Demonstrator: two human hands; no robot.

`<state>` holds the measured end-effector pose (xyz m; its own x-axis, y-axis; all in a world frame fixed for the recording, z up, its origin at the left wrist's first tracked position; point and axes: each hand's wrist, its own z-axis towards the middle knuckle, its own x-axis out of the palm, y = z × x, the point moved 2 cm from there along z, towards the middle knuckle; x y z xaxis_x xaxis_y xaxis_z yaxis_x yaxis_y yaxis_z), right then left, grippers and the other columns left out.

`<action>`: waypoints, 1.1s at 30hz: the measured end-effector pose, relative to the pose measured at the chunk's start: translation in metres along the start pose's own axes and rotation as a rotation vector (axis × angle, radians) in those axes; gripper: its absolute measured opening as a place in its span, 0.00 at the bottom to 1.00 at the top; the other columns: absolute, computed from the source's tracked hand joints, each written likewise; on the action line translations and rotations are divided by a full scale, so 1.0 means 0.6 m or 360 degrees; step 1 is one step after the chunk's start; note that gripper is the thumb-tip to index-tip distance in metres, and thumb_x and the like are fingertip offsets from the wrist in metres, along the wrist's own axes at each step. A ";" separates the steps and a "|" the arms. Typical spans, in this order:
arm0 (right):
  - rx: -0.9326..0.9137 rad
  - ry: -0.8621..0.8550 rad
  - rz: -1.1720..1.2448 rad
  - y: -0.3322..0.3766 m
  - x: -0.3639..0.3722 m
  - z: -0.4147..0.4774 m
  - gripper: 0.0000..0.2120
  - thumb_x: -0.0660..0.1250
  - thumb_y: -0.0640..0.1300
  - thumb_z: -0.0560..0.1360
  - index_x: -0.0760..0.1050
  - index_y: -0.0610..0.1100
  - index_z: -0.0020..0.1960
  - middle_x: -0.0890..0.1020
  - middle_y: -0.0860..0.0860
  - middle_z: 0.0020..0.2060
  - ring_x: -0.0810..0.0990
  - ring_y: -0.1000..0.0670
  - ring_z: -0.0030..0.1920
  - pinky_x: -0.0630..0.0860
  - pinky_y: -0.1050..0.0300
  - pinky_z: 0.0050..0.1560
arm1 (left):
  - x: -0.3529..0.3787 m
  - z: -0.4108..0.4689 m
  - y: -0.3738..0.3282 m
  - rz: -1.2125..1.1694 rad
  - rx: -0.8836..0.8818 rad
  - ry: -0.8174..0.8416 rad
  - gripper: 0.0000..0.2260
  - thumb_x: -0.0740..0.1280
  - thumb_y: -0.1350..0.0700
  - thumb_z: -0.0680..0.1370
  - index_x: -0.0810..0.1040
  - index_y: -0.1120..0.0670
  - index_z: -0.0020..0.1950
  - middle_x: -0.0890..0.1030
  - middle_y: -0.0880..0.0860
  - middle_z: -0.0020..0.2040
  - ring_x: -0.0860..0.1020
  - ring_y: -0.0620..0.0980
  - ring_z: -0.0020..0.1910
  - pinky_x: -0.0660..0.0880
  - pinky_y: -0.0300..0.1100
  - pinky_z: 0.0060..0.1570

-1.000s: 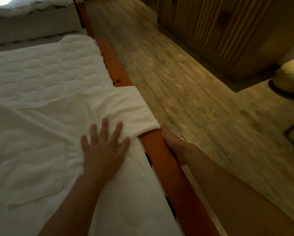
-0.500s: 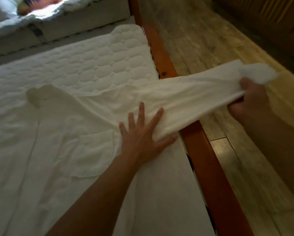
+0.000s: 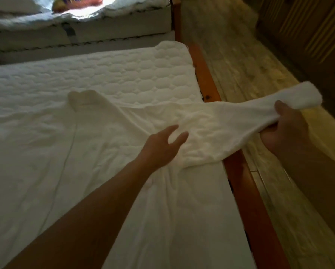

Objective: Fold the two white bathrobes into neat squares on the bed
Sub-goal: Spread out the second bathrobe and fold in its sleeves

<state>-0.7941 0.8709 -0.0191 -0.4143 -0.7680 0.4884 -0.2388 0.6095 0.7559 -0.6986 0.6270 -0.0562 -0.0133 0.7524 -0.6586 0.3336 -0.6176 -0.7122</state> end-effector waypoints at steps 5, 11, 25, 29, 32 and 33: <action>0.0131 0.0247 0.0013 -0.049 0.141 -0.145 0.21 0.67 0.44 0.80 0.66 0.44 0.70 0.79 0.46 0.52 0.81 0.45 0.51 0.81 0.47 0.48 | -0.131 -0.084 0.027 -0.0514 -0.0094 -0.0124 0.26 0.62 0.34 0.79 0.78 0.47 0.70 0.80 0.47 0.68 0.77 0.49 0.66 0.72 0.52 0.70; -0.0554 0.0698 -0.1325 -0.223 0.338 -0.365 0.22 0.63 0.51 0.82 0.69 0.44 0.73 0.78 0.48 0.63 0.77 0.45 0.64 0.69 0.58 0.60 | -0.338 -0.181 0.132 -0.1257 -0.0301 -0.0198 0.41 0.63 0.27 0.68 0.72 0.49 0.75 0.79 0.51 0.69 0.79 0.52 0.64 0.74 0.55 0.66; -0.0795 0.1434 -0.3202 -0.697 0.288 -0.625 0.41 0.55 0.63 0.81 0.34 0.48 0.81 0.35 0.45 0.80 0.34 0.44 0.80 0.37 0.40 0.78 | -0.431 -0.250 0.601 -0.1326 -0.0885 -0.0322 0.18 0.73 0.44 0.76 0.82 0.58 0.54 0.85 0.56 0.51 0.83 0.54 0.52 0.81 0.48 0.55; -0.1253 0.1198 -0.3020 -0.730 0.321 -0.577 0.39 0.59 0.55 0.81 0.41 0.44 0.82 0.41 0.43 0.81 0.38 0.44 0.81 0.37 0.41 0.79 | -0.383 -0.237 0.629 -0.1179 -0.0724 -0.0428 0.27 0.75 0.41 0.74 0.78 0.54 0.67 0.82 0.50 0.60 0.81 0.50 0.58 0.79 0.45 0.58; -0.1204 0.1284 -0.3043 -0.773 0.346 -0.533 0.40 0.60 0.54 0.80 0.41 0.44 0.82 0.41 0.43 0.81 0.39 0.44 0.81 0.36 0.41 0.79 | -0.377 -0.210 0.622 -0.1161 -0.0770 -0.0475 0.26 0.74 0.40 0.74 0.76 0.53 0.66 0.80 0.50 0.58 0.80 0.46 0.53 0.78 0.40 0.48; -0.1144 0.1304 -0.3071 -0.790 0.344 -0.523 0.40 0.59 0.56 0.80 0.42 0.43 0.82 0.43 0.43 0.82 0.40 0.45 0.81 0.37 0.41 0.79 | -0.376 -0.203 0.622 -0.1188 -0.0799 -0.0474 0.25 0.75 0.41 0.73 0.76 0.53 0.64 0.81 0.50 0.57 0.80 0.46 0.52 0.79 0.40 0.47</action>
<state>-0.4909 0.3618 -0.1398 0.2535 -0.1778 -0.9509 0.5630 -0.7722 0.2945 -0.4561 0.2546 -0.1438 -0.6042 0.7808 -0.1593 0.5072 0.2226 -0.8326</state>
